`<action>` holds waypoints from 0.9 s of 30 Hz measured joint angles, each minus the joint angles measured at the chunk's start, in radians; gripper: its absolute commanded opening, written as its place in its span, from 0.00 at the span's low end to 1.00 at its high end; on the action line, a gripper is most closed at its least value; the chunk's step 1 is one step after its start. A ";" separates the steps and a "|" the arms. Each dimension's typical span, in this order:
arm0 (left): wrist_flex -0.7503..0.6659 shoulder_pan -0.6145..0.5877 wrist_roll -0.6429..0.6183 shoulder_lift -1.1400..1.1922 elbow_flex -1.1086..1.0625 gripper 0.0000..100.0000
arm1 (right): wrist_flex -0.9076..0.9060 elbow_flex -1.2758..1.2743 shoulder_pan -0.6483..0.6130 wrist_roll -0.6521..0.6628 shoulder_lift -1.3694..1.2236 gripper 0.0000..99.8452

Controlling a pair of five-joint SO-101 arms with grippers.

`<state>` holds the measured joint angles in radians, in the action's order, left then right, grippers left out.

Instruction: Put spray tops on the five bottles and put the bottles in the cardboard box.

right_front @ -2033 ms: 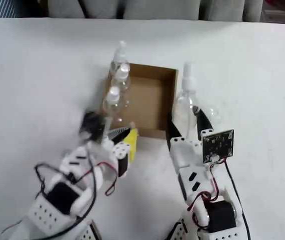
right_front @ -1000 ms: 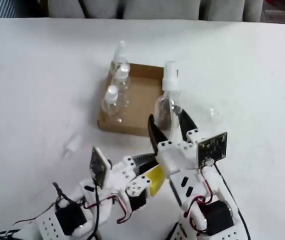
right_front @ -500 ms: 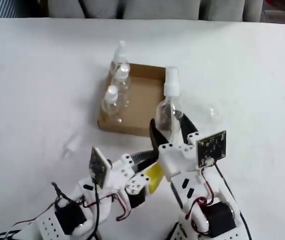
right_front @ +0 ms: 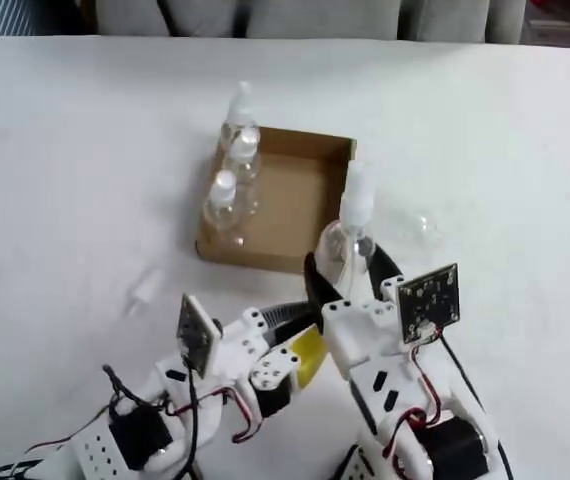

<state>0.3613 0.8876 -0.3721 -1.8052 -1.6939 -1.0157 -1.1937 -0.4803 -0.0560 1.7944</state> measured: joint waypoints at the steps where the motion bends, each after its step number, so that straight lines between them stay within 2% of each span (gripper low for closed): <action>1: 0.000 0.000 0.002 0.000 0.000 0.02 | -0.008 0.005 -0.008 0.020 0.000 0.02; 10: 0.000 -0.006 0.003 0.000 0.000 0.02 | -0.066 0.044 -0.017 0.075 0.005 0.02; 16: 0.000 -0.009 0.002 0.000 0.000 0.02 | -0.140 0.078 -0.015 0.172 0.000 0.02; 27: 0.000 -0.014 0.002 0.000 0.000 0.02 | -0.144 0.078 -0.015 0.178 0.000 0.02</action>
<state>0.3613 0.8738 -0.3705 -1.8052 -1.6939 -1.1600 -1.1155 -0.4956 0.1220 1.7944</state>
